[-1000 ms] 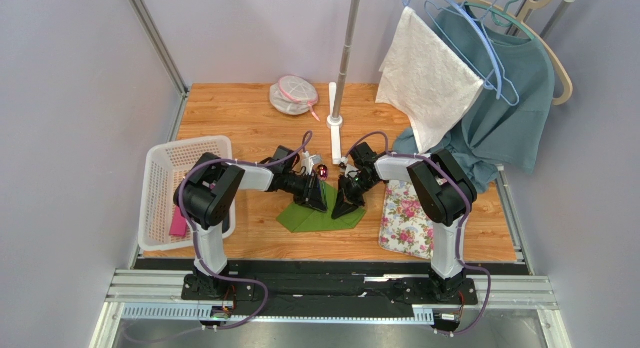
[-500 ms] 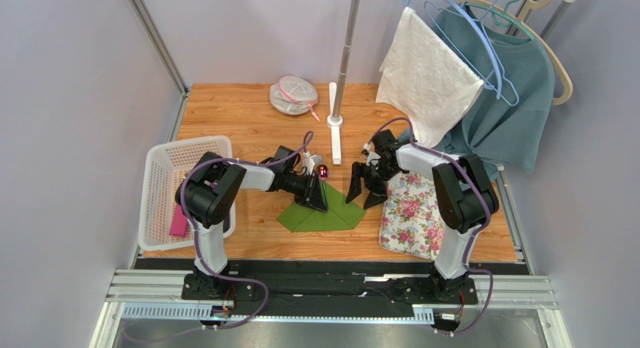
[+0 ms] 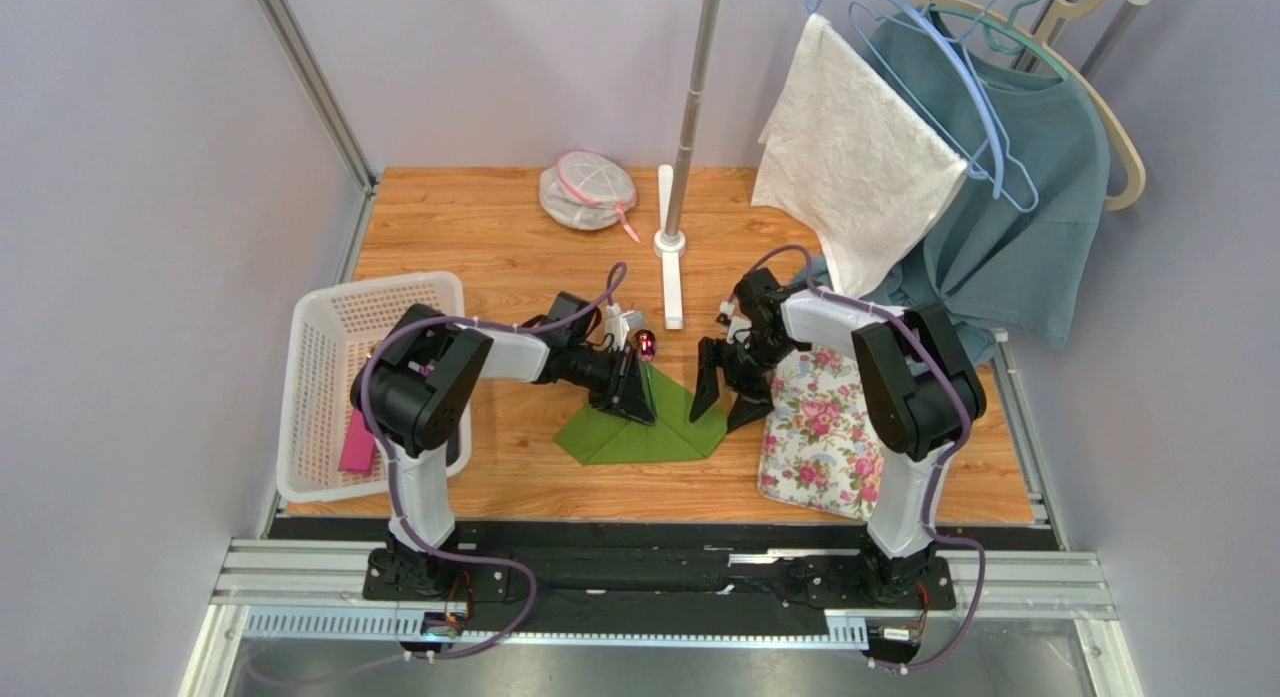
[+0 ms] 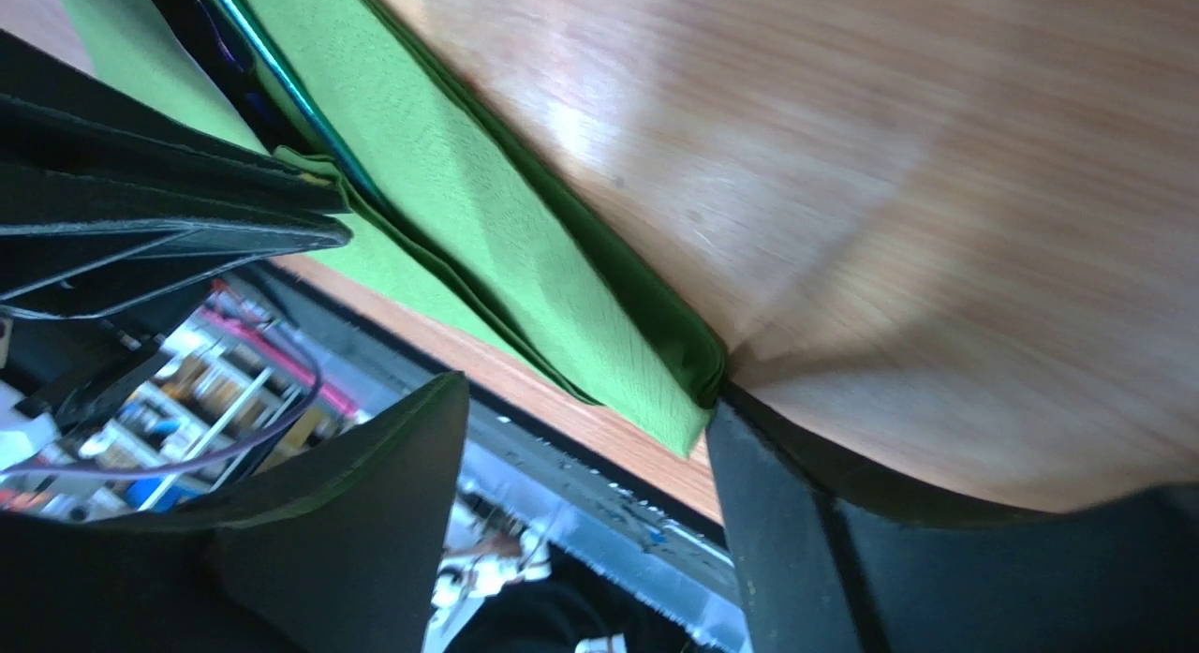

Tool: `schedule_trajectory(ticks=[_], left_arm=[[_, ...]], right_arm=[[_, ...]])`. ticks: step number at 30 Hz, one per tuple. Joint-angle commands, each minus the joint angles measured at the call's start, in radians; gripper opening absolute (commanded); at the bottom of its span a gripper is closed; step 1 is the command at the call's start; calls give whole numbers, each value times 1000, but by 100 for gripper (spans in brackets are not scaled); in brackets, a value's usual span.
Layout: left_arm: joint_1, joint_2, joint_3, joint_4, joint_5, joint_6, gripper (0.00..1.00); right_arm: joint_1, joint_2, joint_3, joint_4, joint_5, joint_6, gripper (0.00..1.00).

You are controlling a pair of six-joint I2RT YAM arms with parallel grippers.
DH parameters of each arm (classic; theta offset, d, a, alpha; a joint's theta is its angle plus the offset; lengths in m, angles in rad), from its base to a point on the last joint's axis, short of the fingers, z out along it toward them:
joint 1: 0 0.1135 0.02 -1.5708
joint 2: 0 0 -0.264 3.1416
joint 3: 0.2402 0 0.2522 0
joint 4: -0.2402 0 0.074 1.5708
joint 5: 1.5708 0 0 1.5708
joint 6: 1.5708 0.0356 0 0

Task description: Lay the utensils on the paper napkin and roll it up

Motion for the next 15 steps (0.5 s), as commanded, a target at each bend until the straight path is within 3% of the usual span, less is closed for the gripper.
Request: schedule_trajectory(ticks=[1, 5, 11, 15], left_arm=[[6, 22, 15, 4, -55, 24, 20], [8, 20, 15, 1, -58, 27, 20], [11, 19, 15, -2, -57, 29, 20], [12, 16, 16, -1, -60, 29, 20]], right_arm=[[10, 73, 9, 50, -85, 12, 67], [-12, 34, -20, 172, -201, 80, 64], [-21, -38, -52, 276, -319, 146, 50], [-21, -48, -79, 321, -386, 184, 49]])
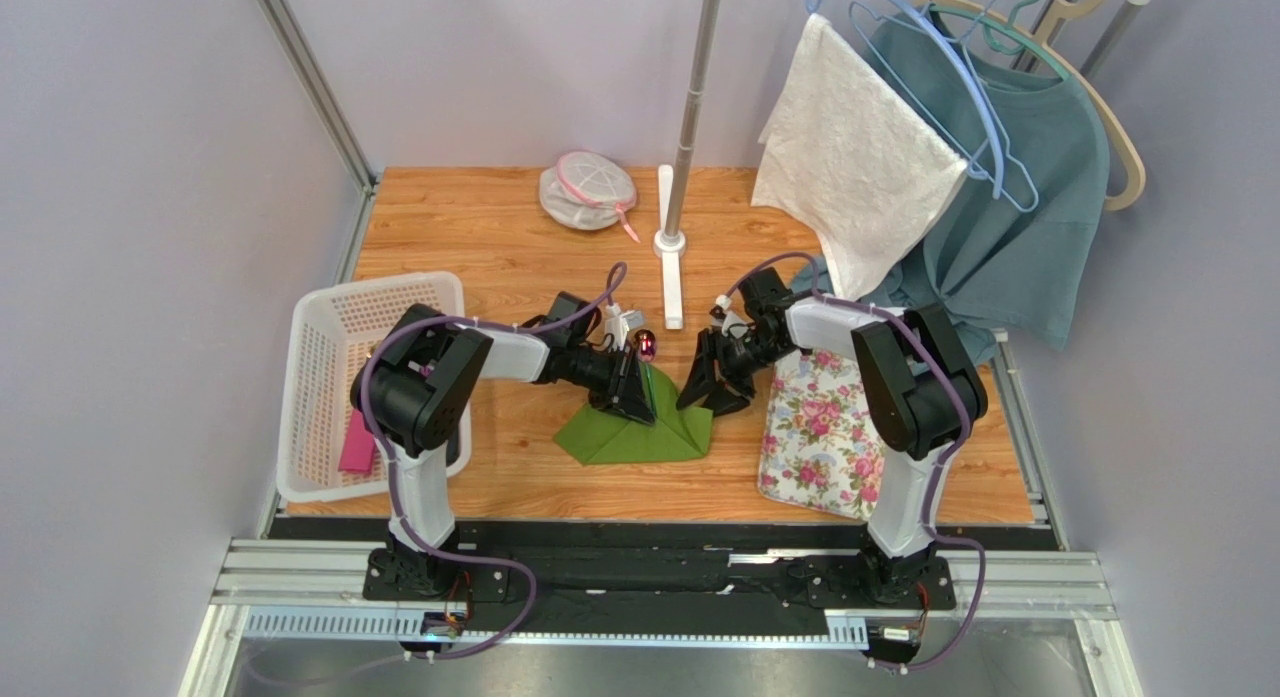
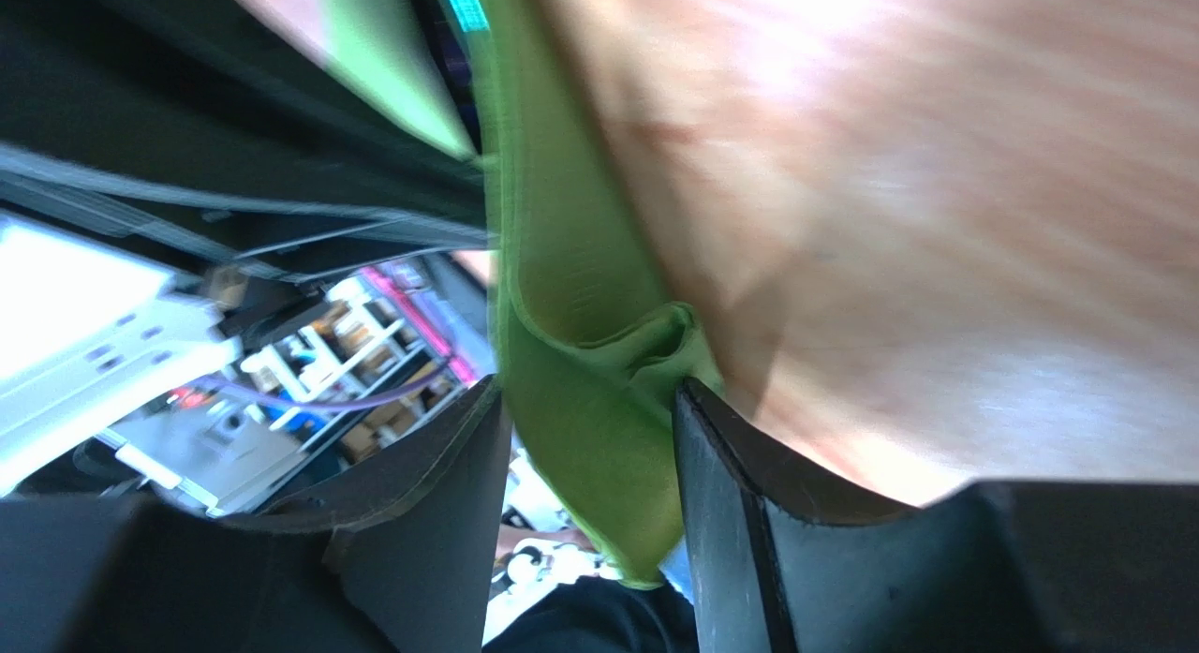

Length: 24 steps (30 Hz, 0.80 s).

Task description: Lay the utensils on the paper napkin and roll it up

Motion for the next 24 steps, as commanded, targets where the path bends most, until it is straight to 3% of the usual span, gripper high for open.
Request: schedule_trajectory(ticks=[1, 6, 15, 24], left_arm=[[9, 15, 17, -1, -58, 27, 20], [12, 14, 16, -2, -60, 30, 20], [15, 11, 16, -5, -65, 36, 20], [21, 6, 14, -12, -74, 42, 20]], right_arm=[[-2, -56, -28, 126, -161, 81, 49], [-2, -41, -16, 81, -148, 38, 53], [-18, -36, 23, -139, 109, -114, 69], [-14, -129, 39, -242, 416, -96, 76]])
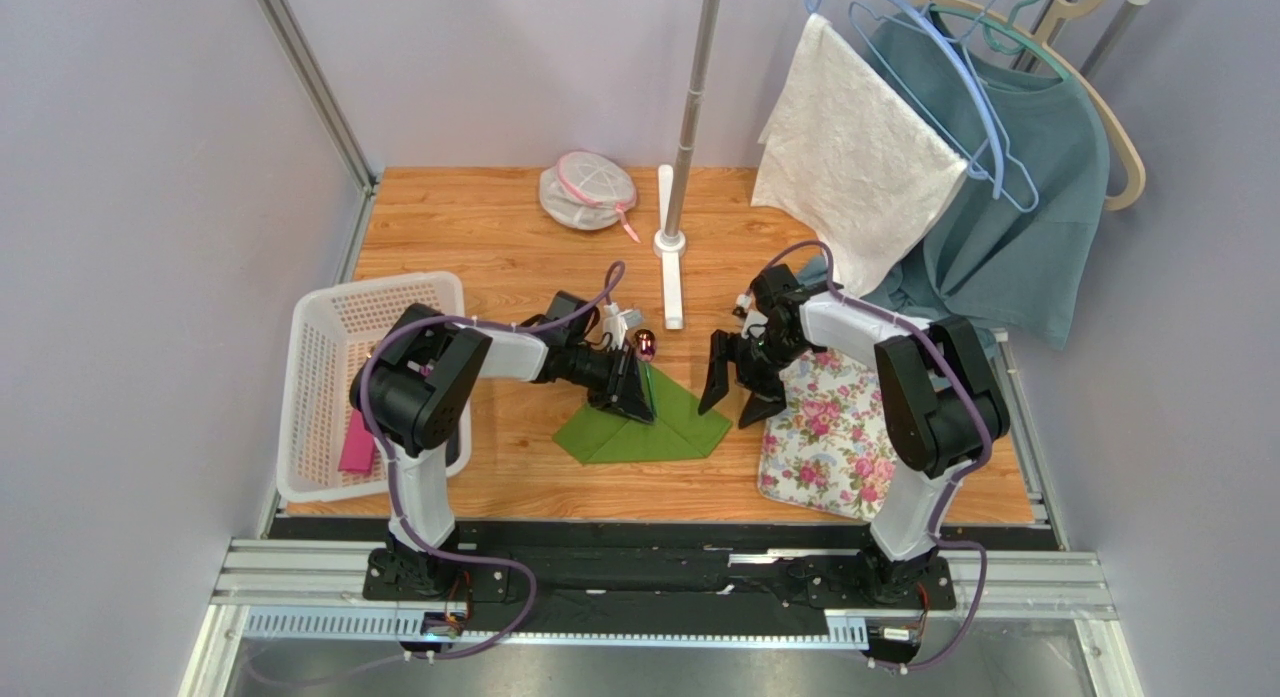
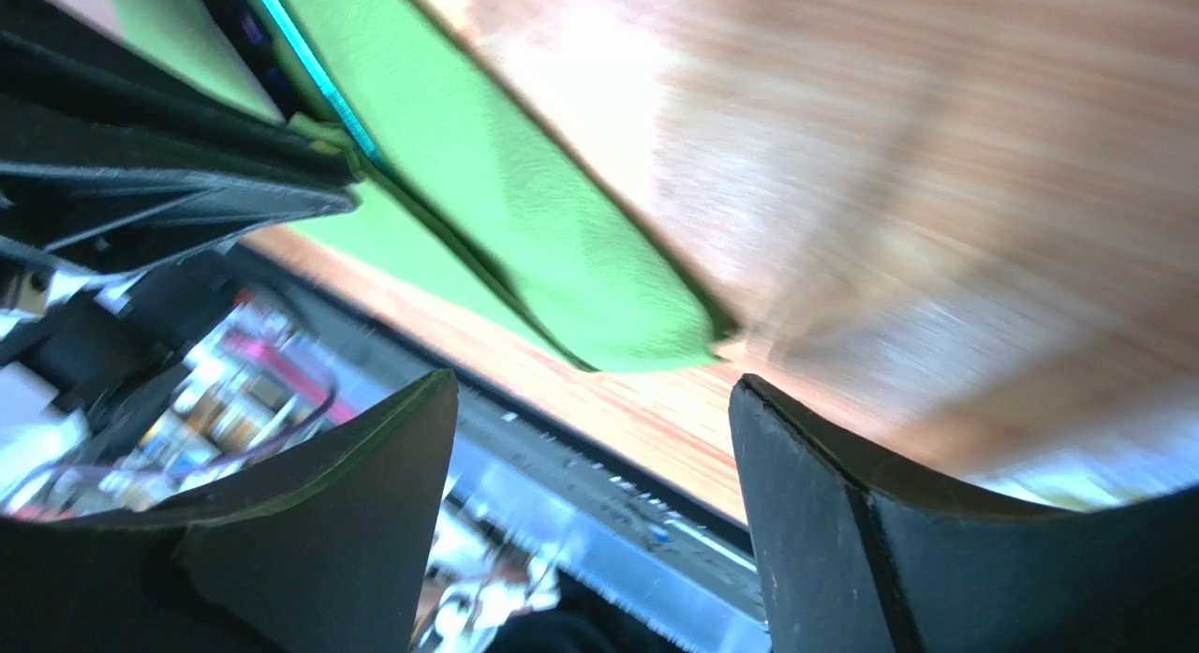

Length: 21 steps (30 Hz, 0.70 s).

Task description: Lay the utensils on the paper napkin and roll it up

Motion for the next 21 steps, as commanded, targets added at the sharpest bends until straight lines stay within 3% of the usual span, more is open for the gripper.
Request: schedule_trajectory(ticks=[1, 4, 9, 14, 21], left_arm=[[14, 6, 14, -12, -74, 41, 20], [16, 6, 14, -12, -74, 41, 20], [16, 9, 14, -7, -76, 38, 20], [16, 12, 13, -6, -76, 37, 20], [17, 14, 16, -7, -74, 37, 20]], right_arm=[[15, -37, 40, -67, 194, -5, 76], [31, -3, 43, -67, 219, 8, 76], [40, 45, 22, 6, 115, 51, 76], [46, 51, -26, 172, 6, 94, 72], [43, 78, -79, 446, -261, 258, 62]])
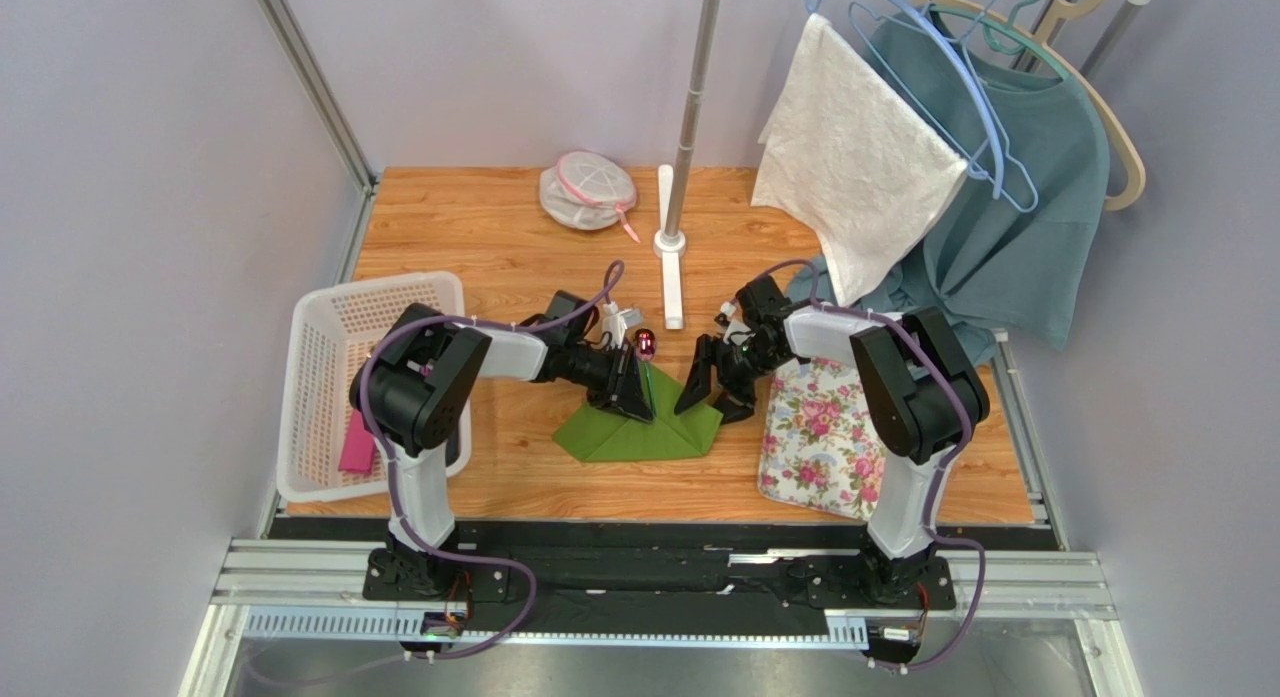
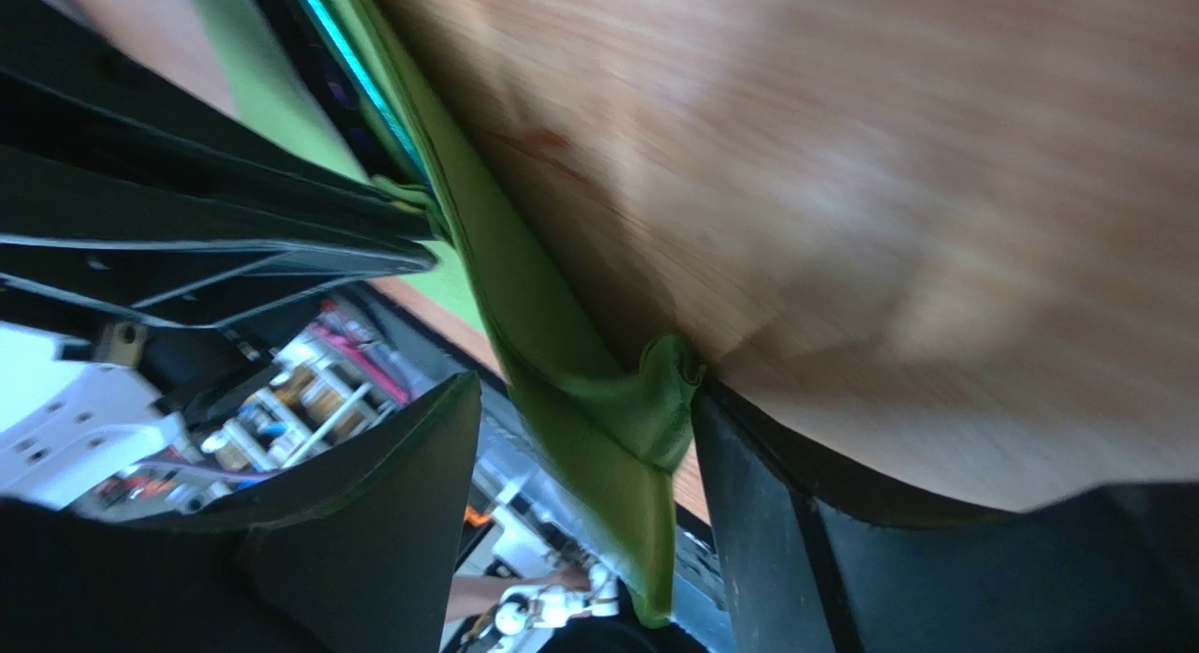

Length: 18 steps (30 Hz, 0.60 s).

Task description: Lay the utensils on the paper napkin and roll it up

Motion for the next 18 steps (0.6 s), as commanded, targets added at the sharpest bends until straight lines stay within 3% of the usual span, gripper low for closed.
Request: schedule_trajectory(ticks=[1, 6, 11, 18], left_arm=[[14, 11, 12, -6, -71, 37, 20], [15, 11, 8, -3, -73, 38, 20], [17, 11, 9, 0, -71, 33, 20], [20, 8, 5, -1, -74, 37, 20]], right_arm=[[6, 5, -41, 265, -162, 142, 61], [6, -42, -67, 349, -234, 200, 59], [5, -77, -76, 327, -269, 203, 59], [3, -34, -22, 53, -187, 41, 53]])
